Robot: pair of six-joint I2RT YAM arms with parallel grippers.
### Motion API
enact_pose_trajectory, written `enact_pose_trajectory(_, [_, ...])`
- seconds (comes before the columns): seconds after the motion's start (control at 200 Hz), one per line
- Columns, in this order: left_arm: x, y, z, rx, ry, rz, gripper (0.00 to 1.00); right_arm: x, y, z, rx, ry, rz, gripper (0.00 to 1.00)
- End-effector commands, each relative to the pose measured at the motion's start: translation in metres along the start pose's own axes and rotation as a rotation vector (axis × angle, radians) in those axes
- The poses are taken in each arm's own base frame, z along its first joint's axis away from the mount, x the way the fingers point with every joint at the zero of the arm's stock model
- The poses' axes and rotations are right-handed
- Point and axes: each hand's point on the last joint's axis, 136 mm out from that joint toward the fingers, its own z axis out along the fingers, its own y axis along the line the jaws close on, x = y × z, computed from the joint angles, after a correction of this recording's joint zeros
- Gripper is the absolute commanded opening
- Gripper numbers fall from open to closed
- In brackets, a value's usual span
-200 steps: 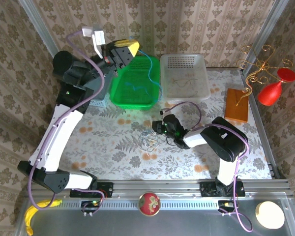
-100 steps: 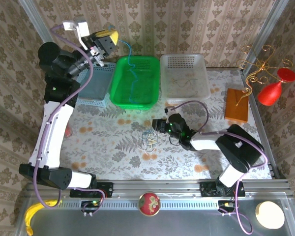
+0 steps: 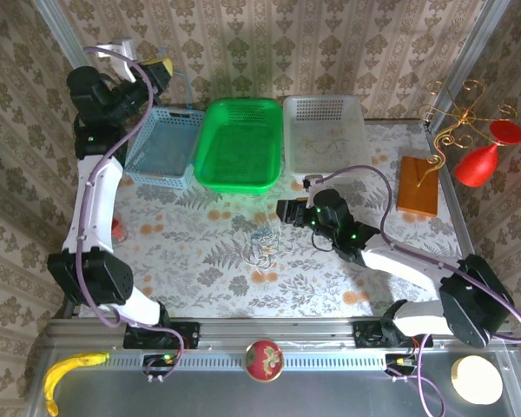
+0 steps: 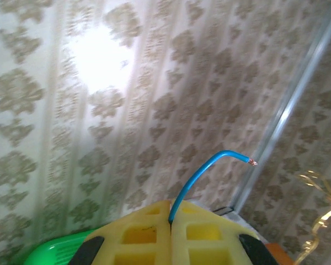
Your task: Untangle the cables
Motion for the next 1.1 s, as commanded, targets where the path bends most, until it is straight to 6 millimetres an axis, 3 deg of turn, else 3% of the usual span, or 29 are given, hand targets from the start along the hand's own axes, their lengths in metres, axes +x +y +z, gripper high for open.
enact_pose_trajectory(0.0, [-0.019, 0.023, 0.001, -0.019, -0.046, 0.06, 0.0, -0.004, -0.002, -0.014, 0.018, 0.037, -0.028, 0.66])
enact_pose_trajectory(0.18, [-0.014, 0.078, 0.012, -0.079, -0.026, 0.066, 0.0, -0.01, -0.007, -0.029, 0.023, 0.047, -0.031, 0.66])
enact_pose_trajectory(0.31, [0.007, 0.125, 0.021, -0.15, 0.018, 0.058, 0.0, -0.011, -0.01, -0.037, 0.022, 0.058, -0.032, 0.66])
enact_pose_trajectory(0.475, [0.064, 0.184, 0.036, -0.261, 0.125, 0.038, 0.0, -0.008, -0.014, -0.042, 0.022, 0.085, -0.038, 0.66])
enact_pose_trajectory(0.57, [0.099, 0.209, 0.042, -0.309, 0.202, 0.035, 0.0, -0.005, -0.017, -0.043, 0.023, 0.103, -0.044, 0.66])
enact_pose_trajectory(0.695, [0.146, 0.228, 0.045, -0.351, 0.313, 0.038, 0.0, -0.003, -0.017, -0.044, 0.021, 0.117, -0.043, 0.66])
enact_pose_trajectory(0.835, [0.189, 0.236, 0.041, -0.379, 0.426, 0.036, 0.0, -0.002, -0.016, -0.043, 0.013, 0.125, -0.035, 0.66])
enact_pose_trajectory(0.955, [0.213, 0.239, 0.034, -0.403, 0.483, 0.025, 0.27, -0.004, -0.014, -0.042, 0.006, 0.125, -0.021, 0.66])
enact_pose_trajectory(1.095, [0.203, 0.236, 0.024, -0.444, 0.468, 0.026, 0.75, -0.004, -0.012, -0.042, 0.0, 0.125, -0.005, 0.66])
